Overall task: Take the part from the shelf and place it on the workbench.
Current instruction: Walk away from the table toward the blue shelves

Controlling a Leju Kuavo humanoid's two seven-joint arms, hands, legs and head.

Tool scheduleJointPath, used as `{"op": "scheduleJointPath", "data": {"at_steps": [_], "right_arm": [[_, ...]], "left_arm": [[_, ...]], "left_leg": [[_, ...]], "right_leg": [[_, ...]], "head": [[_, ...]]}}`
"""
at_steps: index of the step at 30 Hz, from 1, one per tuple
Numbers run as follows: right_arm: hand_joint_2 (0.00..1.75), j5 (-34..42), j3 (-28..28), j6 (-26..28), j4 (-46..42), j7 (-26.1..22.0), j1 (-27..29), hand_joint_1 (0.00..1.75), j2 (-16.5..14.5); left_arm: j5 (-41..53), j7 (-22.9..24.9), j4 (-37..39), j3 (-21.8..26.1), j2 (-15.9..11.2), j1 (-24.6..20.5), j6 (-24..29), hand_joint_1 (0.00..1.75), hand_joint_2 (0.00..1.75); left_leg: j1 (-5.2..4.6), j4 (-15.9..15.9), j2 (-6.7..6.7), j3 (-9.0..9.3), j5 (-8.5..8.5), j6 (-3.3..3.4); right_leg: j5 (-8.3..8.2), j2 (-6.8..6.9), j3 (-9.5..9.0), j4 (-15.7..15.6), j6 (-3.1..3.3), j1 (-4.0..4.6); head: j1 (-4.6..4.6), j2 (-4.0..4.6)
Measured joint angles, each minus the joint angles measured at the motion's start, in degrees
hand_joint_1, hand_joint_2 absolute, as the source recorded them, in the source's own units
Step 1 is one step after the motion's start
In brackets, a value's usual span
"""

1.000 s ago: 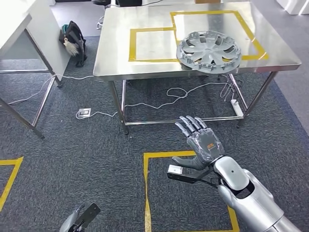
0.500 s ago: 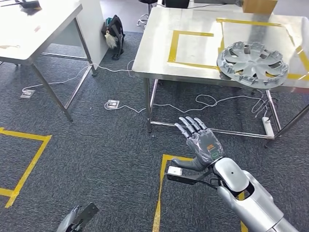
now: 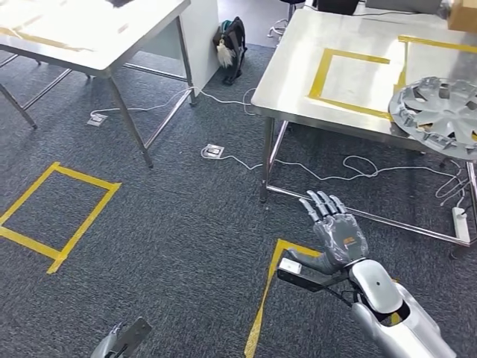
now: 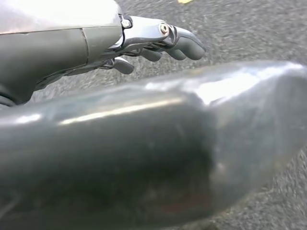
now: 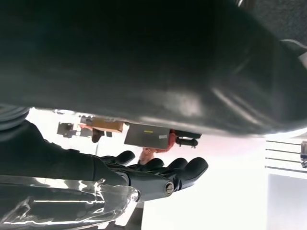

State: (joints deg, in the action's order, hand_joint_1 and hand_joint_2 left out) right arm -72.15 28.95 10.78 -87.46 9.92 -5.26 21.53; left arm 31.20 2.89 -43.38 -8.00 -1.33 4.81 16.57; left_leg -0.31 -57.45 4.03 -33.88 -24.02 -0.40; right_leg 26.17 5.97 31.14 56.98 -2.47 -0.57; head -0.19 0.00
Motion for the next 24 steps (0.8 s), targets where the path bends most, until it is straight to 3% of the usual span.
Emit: {"op": "scheduleJointPath", "data": {"at_steps": [1,3,5,7,9,10,11,12,14,16,18,19,21,22,24], "right_arm": [[0.0,0.0,-0.9,0.2,-0.3,0.0,0.6,0.0,0.1],[0.0,0.2,-2.6,0.3,-0.8,0.0,1.8,0.0,0.2],[0.0,0.3,-4.4,0.4,-1.4,0.0,3.4,0.0,0.3],[0.0,0.5,-6.3,0.4,-1.8,0.0,5.2,0.0,0.3],[0.0,0.8,-8.0,0.5,-1.8,0.1,7.2,0.0,0.3],[0.0,0.9,-8.8,0.5,-1.8,0.2,8.2,0.0,0.3],[0.0,1.1,-9.4,0.5,-1.8,0.3,9.0,0.0,0.3],[0.0,1.3,-10.0,0.6,-1.8,0.4,9.7,0.0,0.3],[0.0,1.8,-11.1,0.6,-1.8,0.8,10.9,0.0,0.3],[0.0,2.1,-12.1,0.7,-1.8,1.1,12.0,0.0,0.3],[0.0,2.2,-12.6,0.8,-1.8,1.3,12.6,0.0,0.3],[0.0,2.2,-12.8,0.8,-1.9,1.3,12.8,0.0,0.3],[0.0,2.3,-13.2,0.8,-2.0,1.4,13.1,0.0,0.3],[0.0,2.4,-13.5,0.8,-2.0,1.6,13.4,0.0,0.3],[0.0,2.8,-13.9,0.8,-2.0,2.2,14.2,0.0,0.3]], "left_arm": [[0.0,0.2,-0.3,0.0,0.0,0.1,0.0,0.0,0.0],[0.1,0.4,-0.7,0.2,-0.1,0.6,0.0,0.0,0.0],[0.3,0.5,-1.2,0.4,-0.1,1.2,0.0,0.0,0.0],[0.6,0.6,-1.8,0.7,0.0,1.5,-0.1,0.0,0.0],[0.9,0.8,-2.2,1.1,0.0,1.8,-0.2,0.0,0.0],[1.1,1.0,-2.4,1.2,0.0,2.1,-0.4,0.0,0.0],[1.2,1.1,-2.5,1.4,0.0,2.4,-0.5,0.0,0.0],[1.4,1.2,-2.7,1.6,0.1,2.7,-0.5,0.0,0.0],[1.6,1.3,-3.2,2.0,0.1,3.0,-0.7,0.0,0.0],[1.8,1.3,-3.7,2.4,0.1,3.2,-0.7,0.0,0.0],[1.9,1.4,-4.0,2.7,0.1,3.6,-0.7,0.0,0.0],[1.9,1.4,-4.1,2.9,0.2,3.8,-0.7,0.0,0.0],[2.0,1.4,-4.2,3.0,0.3,4.0,-0.7,0.0,0.0],[2.1,1.4,-4.4,3.0,0.3,4.0,-0.8,0.0,0.0],[2.4,1.4,-4.5,3.3,0.4,3.9,-0.9,0.0,0.0]], "left_leg": [[-0.19,1.0,0.46,0.52,-0.07,0.35],[-0.24,1.3,-1.04,0.42,0.08,1.11],[0.0,1.5,-2.44,0.59,0.39,1.87],[0.14,1.6,-3.93,0.56,0.65,2.42],[0.05,1.6,-5.71,0.42,0.77,2.65],[0.02,1.6,-6.59,0.4,0.81,2.66],[0.01,1.6,-7.47,0.43,0.84,2.63],[0.05,1.6,-8.29,0.46,0.89,2.55],[0.03,1.4,-9.92,0.4,0.95,2.17],[-0.01,1.3,-11.28,0.08,1.06,1.5],[0.2,1.5,-12.35,-0.28,1.38,0.72],[0.26,1.2,-11.75,-0.5,1.24,0.44],[0.21,-2.3,-8.43,-2.22,-1.03,-0.03],[0.19,-5.8,-6.41,-3.9,-3.06,-0.23],[0.34,-13.5,-4.89,-7.62,-6.59,-0.66]], "right_leg": [[0.12,0.63,-0.21,-0.1,-0.36,0.12],[0.28,1.48,-0.64,-0.3,-1.11,0.0],[1.76,-0.99,-0.08,1.5,-1.73,-0.2],[5.42,-4.7,2.85,8.0,-1.92,-0.22],[8.37,-5.84,6.65,15.6,-1.83,-0.14],[8.36,-5.95,7.53,17.0,-1.78,-0.11],[7.22,-6.05,7.27,16.0,-1.71,-0.12],[5.22,-6.41,5.8,12.7,-1.66,-0.19],[1.76,-9.02,1.81,4.3,-1.63,-0.58],[0.82,-10.76,-0.38,0.2,-1.31,-0.75],[0.72,-9.71,-0.68,-0.1,-0.54,-0.51],[0.53,-9.1,-0.78,-0.1,-0.13,-0.46],[0.28,-7.63,-0.81,-0.3,0.6,-0.47],[0.29,-6.81,-0.8,-0.4,0.82,-0.38],[0.38,-5.05,-0.72,-0.4,1.04,-0.23]], "head": [[0.03,0.0],[0.1,0.0],[0.25,0.0],[0.52,0.0],[0.62,0.0],[0.62,0.0],[0.61,0.0],[0.62,0.0],[0.61,0.0],[0.56,0.0],[0.53,0.0],[0.52,0.0],[0.29,0.0],[0.18,0.0],[0.1,0.0]]}}
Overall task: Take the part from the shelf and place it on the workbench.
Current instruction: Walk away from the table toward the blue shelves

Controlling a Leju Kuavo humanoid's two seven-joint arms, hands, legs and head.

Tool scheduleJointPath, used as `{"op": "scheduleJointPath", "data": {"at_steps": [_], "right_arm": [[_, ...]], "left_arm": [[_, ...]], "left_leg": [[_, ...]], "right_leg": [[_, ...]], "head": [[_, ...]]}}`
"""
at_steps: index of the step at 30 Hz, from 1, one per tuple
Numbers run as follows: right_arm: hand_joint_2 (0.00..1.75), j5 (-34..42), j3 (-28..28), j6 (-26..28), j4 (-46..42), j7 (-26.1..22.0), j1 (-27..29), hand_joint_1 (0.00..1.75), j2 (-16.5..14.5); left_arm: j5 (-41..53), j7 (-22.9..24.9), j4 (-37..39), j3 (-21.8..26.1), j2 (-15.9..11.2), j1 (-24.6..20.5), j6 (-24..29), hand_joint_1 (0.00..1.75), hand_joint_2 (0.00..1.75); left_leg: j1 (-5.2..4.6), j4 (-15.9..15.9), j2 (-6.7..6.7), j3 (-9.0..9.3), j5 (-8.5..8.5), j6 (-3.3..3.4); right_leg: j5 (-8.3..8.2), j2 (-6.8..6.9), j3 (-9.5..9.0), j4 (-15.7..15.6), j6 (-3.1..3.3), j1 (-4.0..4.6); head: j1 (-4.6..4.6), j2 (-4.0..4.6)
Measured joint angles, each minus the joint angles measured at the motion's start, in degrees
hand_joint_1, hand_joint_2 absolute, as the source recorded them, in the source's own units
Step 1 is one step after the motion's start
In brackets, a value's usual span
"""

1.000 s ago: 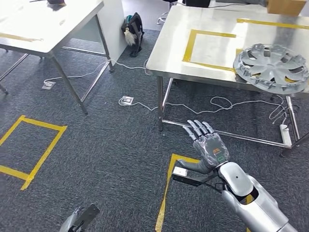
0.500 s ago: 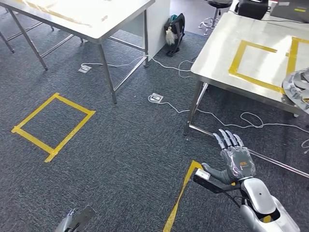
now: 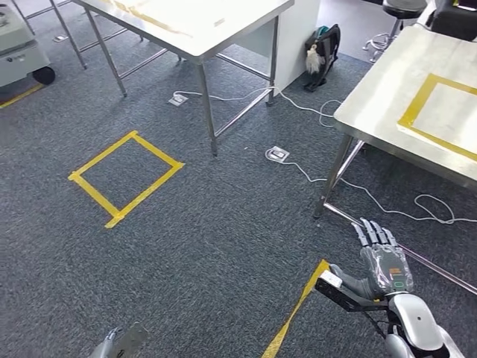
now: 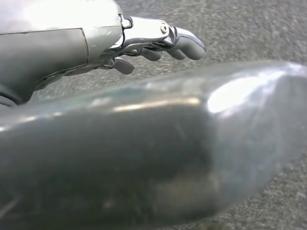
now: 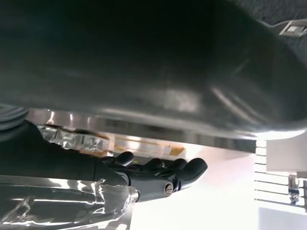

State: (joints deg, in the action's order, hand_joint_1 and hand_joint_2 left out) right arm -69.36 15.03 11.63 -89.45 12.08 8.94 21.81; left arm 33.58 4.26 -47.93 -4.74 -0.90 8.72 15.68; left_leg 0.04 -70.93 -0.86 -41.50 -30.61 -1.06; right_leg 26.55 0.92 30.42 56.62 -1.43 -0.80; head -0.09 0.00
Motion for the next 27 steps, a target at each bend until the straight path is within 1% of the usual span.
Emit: {"op": "scheduleJointPath", "data": {"at_steps": [1,2,3,4,5,6,7,8,9,10,11,12,13,14,15,16,17,18,19,20,21,22,23,24,25,26,27], "right_arm": [[0.0,0.2,-0.2,0.0,0.1,0.3,0.3,0.0,0.0],[0.0,0.5,-0.4,0.0,0.2,0.5,0.7,0.0,0.0],[0.0,0.7,-0.7,0.1,0.3,0.7,1.0,0.0,0.0],[0.0,1.0,-1.0,0.1,0.4,0.9,1.3,0.0,-0.1],[0.0,1.2,-1.3,0.2,0.5,1.1,1.7,0.0,-0.1],[0.0,1.4,-1.6,0.3,0.6,1.3,2.2,0.0,-0.1],[0.0,1.6,-1.9,0.4,0.7,1.5,2.5,0.0,-0.1],[0.0,1.8,-2.2,0.5,0.8,1.6,2.9,0.0,-0.1],[0.0,2.0,-2.4,0.6,0.9,1.8,3.1,0.0,-0.2],[0.0,2.1,-2.5,0.6,1.0,2.0,3.3,0.0,-0.2],[0.0,2.2,-2.6,0.6,1.1,2.2,3.4,0.0,-0.3],[0.0,2.3,-2.8,0.6,1.1,2.4,3.7,0.0,-0.3],[0.0,2.3,-2.9,0.7,1.3,2.4,4.1,0.0,-0.3],[0.0,2.4,-3.0,0.7,1.4,2.5,4.4,0.0,-0.4],[0.0,2.4,-3.1,0.7,1.6,2.6,4.8,0.0,-0.4],[0.0,2.4,-3.2,0.7,1.7,2.6,5.0,0.0,-0.5],[0.0,2.4,-3.2,0.7,1.9,2.6,5.2,0.0,-0.5],[0.0,2.4,-3.3,0.7,2.0,2.6,5.3,0.0,-0.5],[0.0,2.5,-3.4,0.7,2.1,2.6,5.3,0.0,-0.6],[0.0,2.5,-3.5,0.7,2.1,2.6,5.3,0.0,-0.6],[0.0,2.5,-3.5,0.7,2.2,2.6,5.3,0.0,-0.6],[0.0,2.5,-3.5,0.7,2.3,2.6,5.3,0.0,-0.6],[0.0,2.5,-3.6,0.7,2.3,2.6,5.3,0.0,-0.6],[0.0,2.5,-3.6,0.7,2.3,2.6,5.3,0.0,-0.6],[0.0,2.5,-3.6,0.7,2.4,2.6,5.3,0.0,-0.7],[0.0,2.5,-3.7,0.7,2.4,2.6,5.2,0.0,-0.7],[0.0,2.5,-3.8,0.7,2.4,2.7,5.2,0.0,-0.7]], "left_arm": [[0.1,0.0,0.0,0.1,0.0,0.1,-0.1,0.0,0.0],[0.2,0.0,-0.1,0.3,0.1,0.2,-0.1,0.0,0.0],[0.3,0.0,-0.1,0.5,0.1,0.3,-0.2,0.0,0.0],[0.3,0.0,-0.2,0.7,0.1,0.4,-0.3,0.0,0.0],[0.5,0.0,-0.4,0.9,0.2,0.4,-0.3,0.0,0.0],[0.6,0.0,-0.6,1.1,0.3,0.4,-0.3,0.0,0.0],[0.8,0.1,-0.9,1.3,0.3,0.4,-0.4,0.0,0.0],[1.0,0.1,-1.1,1.6,0.4,0.5,-0.6,0.0,0.0],[1.2,0.1,-1.2,1.8,0.5,0.7,-0.7,0.0,0.0],[1.4,0.2,-1.4,2.1,0.6,1.0,-0.8,0.0,0.0],[1.6,0.2,-1.5,2.4,0.7,1.3,-0.9,0.0,0.0],[1.8,0.2,-1.7,2.6,0.8,1.4,-0.9,0.0,0.0],[1.9,0.2,-1.8,2.8,0.9,1.4,-1.0,0.0,0.0],[2.0,0.2,-1.9,3.0,0.9,1.4,-1.0,0.0,0.0],[2.0,0.2,-2.0,3.2,1.0,1.4,-1.0,0.0,0.0],[2.0,0.2,-2.0,3.3,1.1,1.4,-1.0,0.0,0.0],[2.0,0.2,-2.0,3.4,1.2,1.5,-1.1,0.0,0.0],[2.0,0.2,-2.0,3.5,1.2,1.5,-1.1,0.0,0.0],[2.0,0.2,-2.0,3.5,1.3,1.6,-1.2,0.0,0.0],[2.0,0.2,-2.1,3.6,1.3,1.6,-1.2,0.0,0.0],[2.1,0.2,-2.1,3.6,1.3,1.6,-1.2,0.0,0.0],[2.1,0.2,-2.2,3.7,1.3,1.6,-1.2,0.0,0.0],[2.1,0.2,-2.3,3.8,1.3,1.6,-1.2,0.0,0.0],[2.1,0.2,-2.3,3.9,1.3,1.7,-1.2,0.0,0.0],[2.1,0.2,-2.4,4.0,1.3,1.8,-1.2,0.0,0.0],[2.2,0.2,-2.4,4.0,1.4,1.9,-1.2,0.0,0.0],[2.3,0.2,-2.4,4.1,1.4,1.9,-1.2,0.0,0.0]], "left_leg": [[0.05,-2.0,0.15,-0.91,-0.46,-0.11],[0.08,-1.8,0.25,-0.68,0.15,-0.16],[0.08,0.7,0.58,0.77,1.62,-0.13],[0.05,4.6,1.51,3.1,3.36,-0.03],[-0.08,8.8,3.01,5.54,4.63,0.09],[-0.17,12.0,4.07,7.41,5.44,0.35],[-0.3,13.8,4.73,8.47,5.66,0.67],[-0.45,14.4,4.59,8.71,5.54,1.0],[-0.47,14.5,3.7,8.69,5.6,1.43],[-0.44,14.6,3.05,8.73,5.66,1.79],[-0.35,14.7,2.43,8.81,5.78,2.14],[-0.22,14.8,1.79,8.94,5.92,2.49],[-0.14,14.9,1.13,8.97,6.01,2.75],[-0.16,14.9,0.39,8.95,6.01,2.93],[-0.22,14.9,-0.42,8.94,6.01,3.03],[-0.28,14.8,-1.25,8.96,6.0,3.06],[-0.31,14.8,-2.07,9.01,5.99,3.07],[-0.3,14.8,-2.94,9.09,5.97,3.05],[-0.26,14.8,-3.78,9.18,5.94,2.98],[-0.29,14.7,-4.6,9.21,5.9,2.8],[-0.32,14.6,-5.35,9.16,5.88,2.56],[-0.32,14.5,-6.0,9.0,5.93,2.25],[-0.28,14.6,-6.65,8.77,6.07,1.87],[-0.15,14.6,-7.29,8.52,6.26,1.5],[0.0,14.6,-7.65,8.34,6.33,1.15],[-0.02,14.1,-6.92,8.01,5.95,0.87],[-0.1,12.6,-5.45,7.23,4.96,0.65]], "right_leg": [[0.03,0.85,0.03,0.0,0.01,0.03],[0.07,1.66,0.03,0.0,-0.03,0.03],[0.13,2.45,-0.01,0.0,-0.12,0.03],[0.22,3.19,-0.13,0.0,-0.27,0.06],[0.41,3.9,-0.25,0.1,-0.53,0.23],[0.6,4.53,-0.24,0.1,-0.84,0.39],[0.8,5.16,-0.41,0.1,-1.18,0.54],[0.97,5.8,-0.61,0.0,-1.52,0.63],[1.09,6.4,-0.9,-0.1,-1.86,0.56],[1.31,6.15,-1.21,-0.1,-2.24,0.44],[1.9,4.93,-1.06,0.6,-2.55,0.3],[3.13,3.15,-0.21,2.6,-2.78,0.21],[4.9,1.12,1.4,5.9,-2.91,0.14],[6.86,-0.19,3.48,10.1,-2.9,0.14],[8.39,-0.71,5.67,14.2,-2.87,0.16],[8.91,-0.86,7.23,16.8,-2.83,0.17],[8.22,-0.9,7.79,17.1,-2.77,0.15],[6.38,-1.1,7.13,14.9,-2.71,0.09],[3.93,-1.9,5.47,10.8,-2.72,-0.08],[2.1,-3.53,3.62,6.6,-2.82,-0.35],[0.82,-4.84,2.11,3.2,-2.79,-0.59],[0.37,-5.82,1.13,1.2,-2.69,-0.7],[0.52,-6.06,0.83,0.8,-2.43,-0.66],[0.39,-5.27,0.74,0.8,-2.0,-0.5],[0.27,-4.57,0.57,0.7,-1.59,-0.43],[0.16,-3.85,0.5,0.6,-1.15,-0.39],[0.08,-3.06,0.4,0.4,-0.74,-0.36]], "head": [[-0.02,0.0],[-0.02,0.0],[-0.03,0.0],[-0.03,0.0],[-0.05,0.0],[-0.01,0.0],[0.03,0.0],[0.08,0.0],[0.13,0.0],[0.17,0.0],[0.26,0.0],[0.36,0.0],[0.5,0.0],[0.6,0.0],[0.63,0.0],[0.65,0.0],[0.67,0.0],[0.66,0.0],[0.68,0.0],[0.67,0.0],[0.65,0.0],[0.62,0.0],[0.59,0.0],[0.56,0.0],[0.56,0.0],[0.5,0.0],[0.37,0.0]]}}
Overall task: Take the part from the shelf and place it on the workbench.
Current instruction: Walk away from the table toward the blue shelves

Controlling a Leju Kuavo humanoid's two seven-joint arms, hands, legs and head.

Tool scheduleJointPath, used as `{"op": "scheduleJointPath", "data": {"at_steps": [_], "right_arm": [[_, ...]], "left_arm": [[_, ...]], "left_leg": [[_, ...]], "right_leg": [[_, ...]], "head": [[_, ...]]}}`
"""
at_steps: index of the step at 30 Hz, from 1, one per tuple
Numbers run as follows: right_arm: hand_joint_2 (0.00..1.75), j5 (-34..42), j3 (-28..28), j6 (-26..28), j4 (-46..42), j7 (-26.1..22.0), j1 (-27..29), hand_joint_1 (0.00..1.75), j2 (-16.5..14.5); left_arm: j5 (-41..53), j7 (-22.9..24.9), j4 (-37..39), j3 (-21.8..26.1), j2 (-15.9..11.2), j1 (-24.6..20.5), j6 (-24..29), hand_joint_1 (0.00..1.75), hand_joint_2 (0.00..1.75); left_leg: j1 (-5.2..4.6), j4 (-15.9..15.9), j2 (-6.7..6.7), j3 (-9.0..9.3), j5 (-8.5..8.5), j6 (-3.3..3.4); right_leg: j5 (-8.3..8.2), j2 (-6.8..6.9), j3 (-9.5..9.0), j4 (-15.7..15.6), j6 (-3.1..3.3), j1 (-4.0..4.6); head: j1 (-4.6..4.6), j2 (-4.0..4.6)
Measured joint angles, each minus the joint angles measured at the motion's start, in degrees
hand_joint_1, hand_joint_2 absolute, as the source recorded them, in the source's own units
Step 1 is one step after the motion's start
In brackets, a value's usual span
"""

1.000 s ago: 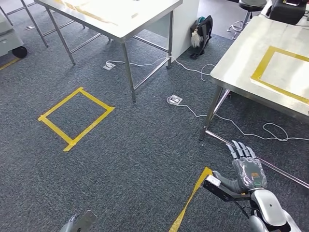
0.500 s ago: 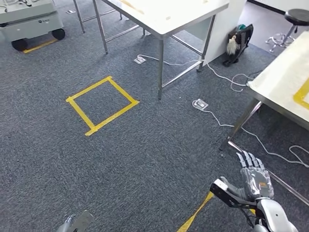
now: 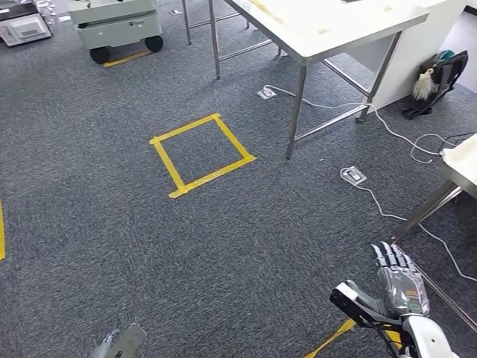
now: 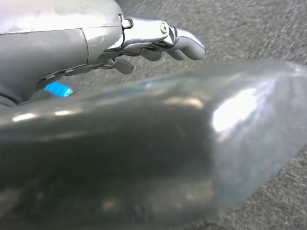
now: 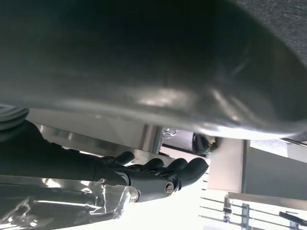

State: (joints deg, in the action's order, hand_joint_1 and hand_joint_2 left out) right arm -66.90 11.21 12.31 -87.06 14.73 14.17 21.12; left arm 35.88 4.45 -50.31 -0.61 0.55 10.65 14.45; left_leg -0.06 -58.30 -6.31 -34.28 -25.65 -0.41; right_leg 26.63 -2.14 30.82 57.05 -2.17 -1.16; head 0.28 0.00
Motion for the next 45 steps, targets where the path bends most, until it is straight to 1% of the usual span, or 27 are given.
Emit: {"op": "scheduleJointPath", "data": {"at_steps": [2,4,5,6,7,9,11,13,15,17,19,20,22,24,26,28,29,31,33,34,36,38,39,41,43,44,45], "right_arm": [[0.0,0.1,-0.2,0.0,0.1,0.1,0.2,0.0,0.0],[0.0,0.2,-0.3,-0.1,0.2,0.3,0.5,0.0,-0.1],[0.0,0.3,-0.4,-0.2,0.3,0.4,0.6,0.0,-0.1],[0.0,0.3,-0.5,-0.2,0.4,0.5,0.6,0.0,-0.2],[0.0,0.4,-0.6,-0.3,0.5,0.6,0.7,0.0,-0.3],[0.0,0.5,-0.9,-0.4,0.7,0.7,0.9,0.0,-0.4],[0.0,0.8,-1.3,-0.5,0.9,0.8,1.2,0.0,-0.5],[0.0,1.2,-1.6,-0.6,1.2,0.9,1.3,0.0,-0.7],[0.0,1.7,-1.8,-0.8,1.7,0.9,1.5,0.0,-1.0],[0.0,2.2,-2.0,-0.8,2.6,0.9,2.1,0.0,-1.2],[0.0,2.7,-2.0,-0.7,3.7,1.0,2.7,0.0,-1.6],[0.0,2.9,-2.0,-0.7,4.3,1.1,2.9,0.0,-1.9],[0.0,3.3,-2.1,-0.6,5.3,1.5,3.1,0.0,-2.3],[0.0,3.3,-2.3,-0.1,6.3,2.1,3.2,0.0,-2.8],[0.0,2.6,-2.7,1.1,7.2,3.1,3.5,0.0,-3.5],[0.0,1.6,-3.4,2.5,7.8,4.2,3.7,0.0,-4.4],[0.0,1.1,-3.9,3.1,8.0,4.6,3.7,0.0,-4.8],[0.0,0.4,-5.0,4.0,8.3,5.0,3.8,0.0,-5.7],[0.0,0.2,-6.3,4.5,8.8,5.1,4.3,0.0,-6.8],[0.0,0.4,-7.1,4.5,9.1,5.0,4.5,0.0,-7.5],[0.0,1.2,-8.6,4.2,9.7,4.3,4.7,0.0,-8.9],[0.0,2.3,-10.4,3.6,10.1,3.1,4.7,0.0,-10.4],[0.0,2.8,-11.3,3.4,10.2,2.7,4.8,0.0,-11.2],[0.0,3.2,-12.8,3.1,10.5,2.1,4.9,0.0,-12.4],[0.0,3.3,-13.7,3.0,10.8,1.8,4.8,0.0,-13.1],[0.0,3.3,-14.1,2.8,10.8,1.6,4.7,0.0,-13.4],[0.0,3.2,-14.5,2.5,10.9,1.3,4.6,0.0,-13.8]], "left_arm": [[0.3,0.0,0.0,0.2,0.2,-0.1,-0.1,0.0,0.0],[0.6,0.0,-0.1,0.5,0.3,-0.2,-0.3,0.0,0.0],[0.7,0.0,-0.1,0.7,0.3,-0.1,-0.3,0.0,0.0],[0.8,0.0,-0.1,0.9,0.4,0.0,-0.4,0.0,0.0],[0.9,0.0,-0.1,1.1,0.4,0.0,-0.5,0.0,0.0],[1.0,0.0,-0.3,1.4,0.5,0.0,-0.5,0.0,0.0],[1.2,-0.1,-0.5,1.7,0.7,-0.1,-0.6,0.0,0.0],[1.4,-0.2,-0.6,2.2,0.8,0.2,-0.6,0.0,0.0],[1.7,-0.2,-0.8,2.7,1.0,0.5,-0.7,0.0,0.0],[1.9,-0.2,-0.9,3.2,1.2,0.5,-0.7,0.0,0.0],[2.0,-0.3,-0.9,3.5,1.4,0.5,-0.8,0.0,0.0],[2.0,-0.3,-0.9,3.7,1.5,0.6,-0.8,0.0,0.0],[2.0,-0.3,-0.9,4.0,1.7,0.8,-0.8,0.0,0.0],[2.1,-0.3,-1.1,4.3,1.8,0.9,-0.8,0.0,0.0],[2.2,-0.2,-1.5,4.7,1.8,1.2,-0.8,0.0,0.0],[2.4,-0.1,-1.9,5.1,1.9,1.7,-0.9,0.0,0.0],[2.5,0.0,-2.1,5.3,2.0,2.1,-1.0,0.0,0.0],[2.7,0.1,-2.5,5.6,2.2,2.6,-1.1,0.0,0.0],[2.9,0.3,-3.1,5.9,2.5,2.7,-1.2,0.0,0.0],[3.0,0.4,-3.3,6.0,2.6,2.7,-1.2,0.0,0.0],[3.2,0.5,-3.4,6.4,2.8,2.9,-1.3,0.0,0.0],[3.4,0.5,-3.5,6.8,2.9,3.2,-1.3,0.0,0.0],[3.5,0.4,-3.7,7.0,3.0,3.2,-1.3,0.0,0.0],[3.7,0.2,-4.0,7.3,3.1,3.0,-1.3,0.0,0.0],[3.7,0.1,-4.1,7.5,3.2,3.1,-1.3,0.0,0.0],[3.8,0.1,-4.1,7.7,3.3,3.3,-1.3,0.0,0.0],[3.8,0.0,-4.2,7.8,3.4,3.5,-1.3,0.0,0.0]], "left_leg": [[-0.16,-6.5,3.87,-3.22,-3.55,-0.31],[-0.06,-13.6,5.37,-6.84,-6.22,-0.52],[-0.03,-14.8,5.57,-7.45,-6.08,-0.56],[0.0,-13.7,5.77,-6.85,-4.89,-0.57],[0.01,-10.3,6.38,-5.04,-2.99,-0.52],[-0.14,-2.4,9.01,-0.62,-0.05,-0.3],[-0.35,1.4,10.21,1.38,0.51,0.11],[-0.38,1.7,8.8,1.36,0.45,0.7],[-0.17,1.9,7.55,1.49,0.65,1.38],[0.0,2.0,6.23,1.56,0.82,1.86],[-0.02,2.0,4.63,1.53,0.84,2.02],[-0.03,2.0,3.78,1.55,0.82,2.03],[0.05,1.9,2.12,1.72,0.78,1.94],[0.07,1.8,0.51,1.8,0.67,1.5],[0.06,1.7,-0.91,1.54,0.73,0.77],[0.31,1.9,-2.16,1.18,1.09,-0.04],[0.41,1.8,-2.05,1.01,1.02,-0.37],[0.26,-0.9,0.52,-0.39,-0.89,-0.77],[0.06,-7.9,3.99,-3.75,-4.67,-0.88],[0.06,-11.5,4.82,-5.5,-6.12,-0.86],[0.01,-14.0,5.5,-6.6,-6.15,-0.62],[-0.27,-8.5,6.71,-3.49,-2.92,-0.11],[-0.6,-4.6,8.27,-1.24,-1.45,0.2],[-1.12,0.8,10.47,1.71,-0.1,0.73],[-1.23,2.0,9.77,2.03,-0.08,1.06],[-1.1,2.2,9.07,2.06,0.07,1.26],[-0.91,2.3,8.42,2.13,0.23,1.5]], "right_leg": [[0.05,1.67,-0.11,-0.2,0.56,0.24],[0.19,3.49,-0.12,-0.2,0.8,0.48],[0.26,4.35,-0.15,-0.2,0.84,0.53],[0.33,5.13,-0.23,-0.2,0.82,0.54],[0.42,5.88,-0.36,-0.2,0.71,0.54],[0.78,7.19,-0.58,-0.1,0.27,0.77],[1.24,8.43,-0.78,0.0,-0.33,1.1],[1.57,9.33,-1.31,-0.1,-0.94,1.06],[2.88,7.07,-0.94,1.5,-1.55,0.76],[6.26,3.54,2.08,7.8,-1.9,0.6],[9.17,2.39,6.12,15.4,-1.93,0.59],[9.17,2.26,7.27,17.1,-1.9,0.59],[5.88,1.81,6.18,13.3,-1.84,0.43],[2.06,-0.74,2.64,5.2,-1.96,-0.08],[0.97,-2.49,0.7,1.1,-1.71,-0.31],[0.94,-1.51,0.43,0.9,-0.88,-0.03],[0.8,-0.88,0.28,0.8,-0.46,0.05],[0.52,0.46,0.18,0.5,0.25,0.12],[0.54,2.1,0.14,0.4,0.69,0.44],[0.62,3.01,0.14,0.4,0.86,0.63],[0.78,4.72,0.07,0.4,1.07,0.92],[0.95,6.14,-0.19,0.4,1.08,1.07],[1.13,6.83,-0.36,0.4,0.95,1.22],[1.53,8.17,-0.54,0.5,0.52,1.51],[1.8,9.56,-0.88,0.4,0.05,1.66],[1.98,9.61,-1.12,0.5,-0.25,1.61],[2.52,8.53,-0.96,1.1,-0.57,1.53]], "head": [[-0.22,0.0],[-0.25,0.0],[-0.26,0.0],[-0.27,0.0],[-0.27,0.0],[-0.32,0.0],[-0.2,0.0],[-0.05,0.0],[0.13,0.0],[0.39,0.0],[0.5,0.0],[0.53,0.0],[0.54,0.0],[0.54,0.0],[0.52,0.0],[0.5,0.0],[0.5,0.0],[0.23,0.0],[-0.02,0.0],[-0.05,0.0],[-0.05,0.0],[-0.06,0.0],[-0.07,0.0],[-0.08,0.0],[-0.09,0.0],[-0.05,0.0],[0.04,0.0]]}}
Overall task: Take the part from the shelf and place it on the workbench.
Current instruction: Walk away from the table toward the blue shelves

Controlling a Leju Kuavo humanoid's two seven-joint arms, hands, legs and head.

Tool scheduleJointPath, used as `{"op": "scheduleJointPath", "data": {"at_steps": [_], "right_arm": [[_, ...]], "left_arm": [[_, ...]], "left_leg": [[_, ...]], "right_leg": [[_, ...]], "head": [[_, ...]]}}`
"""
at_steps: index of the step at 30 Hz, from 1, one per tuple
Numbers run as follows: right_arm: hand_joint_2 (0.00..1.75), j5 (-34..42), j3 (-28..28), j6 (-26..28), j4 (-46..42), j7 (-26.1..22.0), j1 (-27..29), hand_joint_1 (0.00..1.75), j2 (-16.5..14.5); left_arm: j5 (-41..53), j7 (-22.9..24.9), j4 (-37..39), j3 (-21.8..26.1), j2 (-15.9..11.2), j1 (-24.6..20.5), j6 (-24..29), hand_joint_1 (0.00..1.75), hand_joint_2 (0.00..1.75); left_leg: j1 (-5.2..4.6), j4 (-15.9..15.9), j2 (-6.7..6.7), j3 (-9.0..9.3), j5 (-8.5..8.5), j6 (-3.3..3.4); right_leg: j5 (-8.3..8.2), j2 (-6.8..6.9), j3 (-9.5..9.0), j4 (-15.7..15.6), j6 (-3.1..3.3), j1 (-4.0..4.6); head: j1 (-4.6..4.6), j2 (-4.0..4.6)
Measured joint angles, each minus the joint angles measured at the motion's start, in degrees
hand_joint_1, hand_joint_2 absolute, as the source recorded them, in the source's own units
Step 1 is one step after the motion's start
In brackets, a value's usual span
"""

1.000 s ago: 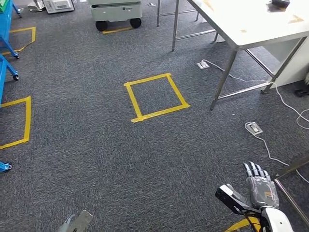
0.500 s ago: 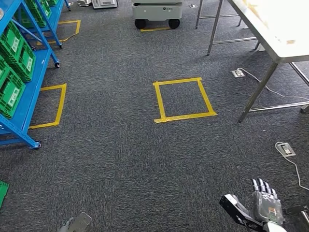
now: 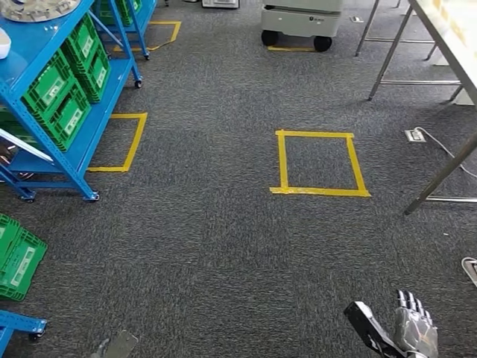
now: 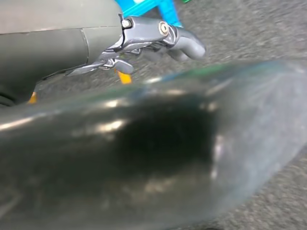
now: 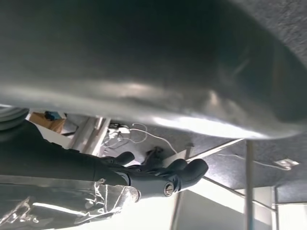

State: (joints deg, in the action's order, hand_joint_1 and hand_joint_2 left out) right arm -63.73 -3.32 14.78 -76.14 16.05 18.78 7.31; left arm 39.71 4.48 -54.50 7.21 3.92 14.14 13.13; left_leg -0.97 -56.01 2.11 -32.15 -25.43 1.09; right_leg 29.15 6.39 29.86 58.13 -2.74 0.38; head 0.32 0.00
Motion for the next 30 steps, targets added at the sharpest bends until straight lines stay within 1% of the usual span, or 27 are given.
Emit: {"op": "scheduleJointPath", "data": {"at_steps": [1,2,3,4,5,6,7,8,9,10,11,12,13,14,17,19,20,21,22,23,24,25,26,27,28,29,30], "right_arm": [[0.0,-0.1,-0.6,-0.4,0.2,-0.4,0.0,0.0,-0.4],[0.0,-0.3,-1.3,-0.9,0.4,-0.8,0.0,0.0,-0.9],[0.0,-0.3,-1.9,-1.2,0.7,-1.2,0.0,0.0,-1.3],[0.0,-0.4,-2.6,-1.5,1.1,-1.5,0.1,0.0,-1.8],[0.0,-0.4,-3.2,-1.8,1.5,-1.8,0.2,0.0,-2.3],[0.0,-0.3,-3.9,-2.0,2.0,-2.1,0.2,0.0,-2.8],[0.0,-0.1,-4.8,-2.3,2.6,-2.5,0.3,0.0,-3.5],[0.0,0.2,-5.6,-2.6,3.1,-3.1,0.2,0.0,-4.2],[0.0,0.7,-6.6,-3.0,3.7,-3.8,0.2,0.0,-4.9],[0.0,1.4,-7.7,-3.5,4.3,-4.6,0.1,0.0,-5.7],[0.0,2.2,-8.9,-4.0,4.8,-5.4,-0.1,0.0,-6.6],[0.0,3.0,-10.1,-4.3,5.3,-6.1,-0.2,0.0,-7.3],[0.0,3.5,-10.9,-4.6,5.6,-6.6,-0.3,0.0,-7.9],[0.0,3.8,-11.4,-4.7,5.8,-6.9,-0.4,0.0,-8.3],[0.0,4.0,-11.7,-4.7,5.9,-7.0,-0.4,0.0,-8.5],[0.0,4.8,-13.3,-4.9,6.3,-8.0,-0.7,0.0,-9.6],[0.0,5.6,-15.7,-5.1,7.4,-9.3,-1.2,0.0,-11.2],[0.0,6.4,-18.3,-5.3,8.7,-10.6,-1.6,0.0,-13.0],[0.0,6.9,-20.6,-5.4,9.9,-11.6,-2.0,0.0,-14.6],[0.0,7.3,-22.5,-5.4,11.3,-12.4,-2.3,0.0,-16.1],[0.0,7.2,-23.3,-5.4,12.0,-12.5,-2.6,0.0,-16.7],[0.0,7.0,-23.9,-5.4,12.8,-12.7,-2.9,0.0,-17.2],[0.0,6.8,-24.4,-5.4,13.6,-12.8,-3.2,0.0,-17.7],[0.0,6.6,-25.0,-5.4,14.5,-12.9,-3.5,0.0,-18.1],[0.0,6.4,-25.6,-5.4,15.3,-13.0,-3.7,0.0,-18.5],[0.0,6.3,-26.1,-5.3,16.1,-13.1,-3.8,0.0,-18.8],[0.0,6.2,-26.6,-5.2,16.7,-13.2,-3.9,0.0,-19.1]], "left_arm": [[0.1,-0.1,0.0,0.2,0.1,0.1,0.0,0.0,0.0],[0.2,-0.1,-0.1,0.3,0.2,0.0,-0.1,0.0,0.0],[0.3,-0.2,-0.1,0.5,0.3,-0.1,-0.1,0.0,0.0],[0.4,-0.2,-0.1,0.6,0.4,-0.2,-0.1,0.0,0.0],[0.5,-0.3,-0.1,0.6,0.5,-0.2,-0.1,0.0,0.0],[0.6,-0.3,-0.1,0.7,0.6,-0.1,-0.2,0.0,0.0],[0.6,-0.4,-0.1,0.8,0.7,0.0,-0.2,0.0,0.0],[0.7,-0.4,-0.1,1.0,0.8,0.1,-0.2,0.0,0.0],[0.7,-0.4,-0.1,1.2,0.9,0.2,-0.2,0.0,0.0],[0.7,-0.5,-0.1,1.3,1.0,0.2,-0.2,0.0,0.0],[0.7,-0.5,-0.1,1.5,1.0,0.2,-0.1,0.0,0.0],[0.7,-0.6,-0.1,1.7,1.1,0.2,0.0,0.0,0.0],[0.7,-0.7,-0.1,1.8,1.1,0.2,0.0,0.0,0.0],[0.7,-0.8,-0.1,1.9,1.1,0.3,0.1,0.0,0.0],[0.7,-0.8,-0.1,1.9,1.1,0.3,0.1,0.0,0.0],[0.6,-1.0,-0.1,2.1,1.1,0.7,0.2,0.0,0.0],[0.5,-1.2,-0.1,2.4,1.4,0.9,0.4,0.0,0.0],[0.3,-1.4,-0.1,2.7,1.7,1.2,0.7,0.0,0.0],[0.2,-1.5,-0.1,2.9,2.1,1.3,1.0,0.0,0.0],[0.1,-1.6,-0.1,3.1,2.5,1.5,1.3,0.0,0.0],[0.1,-1.6,-0.1,3.2,2.7,1.6,1.4,0.0,0.0],[0.0,-1.6,-0.1,3.2,2.8,1.8,1.4,0.0,0.0],[0.0,-1.6,-0.1,3.3,3.0,1.8,1.5,0.0,0.0],[-0.1,-1.6,-0.1,3.3,3.1,1.7,1.6,0.0,0.0],[-0.2,-1.6,-0.1,3.4,3.2,1.6,1.6,0.0,0.0],[-0.3,-1.6,-0.1,3.4,3.3,1.5,1.7,0.0,0.0],[-0.4,-1.6,-0.1,3.4,3.4,1.5,1.7,0.0,0.0]], "left_leg": [[0.22,0.1,-0.66,0.08,0.17,0.26],[0.39,0.2,-1.26,0.12,0.3,0.46],[0.44,0.2,-1.8,0.07,0.35,0.59],[0.45,0.2,-2.43,0.02,0.38,0.67],[0.45,0.2,-3.07,0.0,0.4,0.69],[0.45,0.2,-3.81,-0.01,0.41,0.7],[0.47,0.1,-4.68,0.02,0.43,0.67],[0.52,0.1,-5.54,0.08,0.44,0.61],[0.6,0.1,-6.42,0.15,0.46,0.48],[0.64,0.0,-7.25,0.18,0.47,0.23],[0.64,-0.1,-8.02,0.12,0.47,-0.07],[0.62,-0.2,-8.61,0.0,0.49,-0.37],[0.57,-0.2,-8.98,-0.13,0.51,-0.6],[0.54,-0.3,-9.18,-0.23,0.53,-0.71],[0.56,-0.2,-9.26,-0.27,0.57,-0.77],[0.74,0.0,-9.89,-0.45,0.82,-1.19],[0.8,-3.9,-8.3,-2.4,-1.28,-1.65],[0.85,-8.5,-6.68,-4.71,-3.56,-2.12],[0.84,-13.2,-4.84,-6.92,-5.77,-2.43],[0.8,-17.3,-2.84,-8.8,-7.56,-2.66],[0.8,-16.3,-2.68,-8.15,-6.45,-2.63],[0.78,-13.2,-2.21,-6.42,-4.62,-2.53],[0.67,-9.0,-0.75,-4.05,-2.71,-2.33],[0.49,-4.9,0.95,-1.79,-1.36,-2.11],[0.35,-2.0,2.24,-0.25,-0.66,-1.89],[0.21,-0.5,3.03,0.53,-0.52,-1.68],[0.15,-0.1,2.61,0.63,-0.66,-1.51]], "right_leg": [[1.12,-1.71,0.71,1.7,-0.33,-0.11],[2.53,-3.7,1.83,4.2,-0.62,-0.26],[4.05,-5.23,3.11,7.0,-0.78,-0.35],[5.59,-5.87,4.77,10.4,-0.89,-0.42],[6.59,-6.06,6.25,13.3,-0.95,-0.45],[6.93,-6.15,7.4,15.3,-1.0,-0.46],[6.4,-6.22,7.94,15.8,-1.02,-0.49],[4.75,-6.38,7.28,13.8,-1.02,-0.56],[2.43,-6.94,5.6,10.0,-1.04,-0.73],[0.69,-8.23,3.68,5.8,-1.07,-0.96],[-0.52,-9.33,2.11,2.3,-0.92,-1.14],[-0.99,-10.18,1.17,0.3,-0.73,-1.25],[-0.84,-10.62,0.93,-0.4,-0.5,-1.27],[-0.95,-10.34,0.94,-0.4,-0.26,-1.22],[-0.94,-10.17,0.91,-0.4,-0.19,-1.18],[-1.07,-9.57,0.67,-0.4,0.32,-1.04],[-1.19,-8.28,0.6,-0.5,0.92,-0.93],[-1.3,-6.78,0.55,-0.6,1.52,-0.82],[-1.38,-5.28,0.59,-0.7,1.95,-0.79],[-1.35,-3.79,0.64,-0.7,2.24,-0.71],[-1.3,-3.06,0.6,-0.7,2.22,-0.71],[-1.22,-2.41,0.49,-0.7,2.14,-0.71],[-1.11,-1.79,0.31,-0.7,2.0,-0.64],[-0.85,-1.17,0.18,-0.6,1.76,-0.44],[-0.61,-0.54,0.07,-0.5,1.5,-0.23],[-0.37,0.15,-0.06,-0.6,1.24,-0.03],[-0.16,0.9,-0.34,-0.6,0.99,0.1]], "head": [[0.15,0.0],[0.28,0.0],[0.41,0.0],[0.5,0.0],[0.57,0.0],[0.64,0.0],[0.71,0.0],[0.7,0.0],[0.71,0.0],[0.72,0.0],[0.7,0.0],[0.69,0.0],[0.65,0.0],[0.62,0.0],[0.6,0.0],[0.6,0.0],[0.43,0.0],[0.24,0.0],[0.07,0.0],[-0.12,0.0],[-0.13,0.0],[-0.13,0.0],[-0.15,0.0],[-0.2,0.0],[-0.2,0.0],[-0.19,0.0],[-0.17,0.0]]}}
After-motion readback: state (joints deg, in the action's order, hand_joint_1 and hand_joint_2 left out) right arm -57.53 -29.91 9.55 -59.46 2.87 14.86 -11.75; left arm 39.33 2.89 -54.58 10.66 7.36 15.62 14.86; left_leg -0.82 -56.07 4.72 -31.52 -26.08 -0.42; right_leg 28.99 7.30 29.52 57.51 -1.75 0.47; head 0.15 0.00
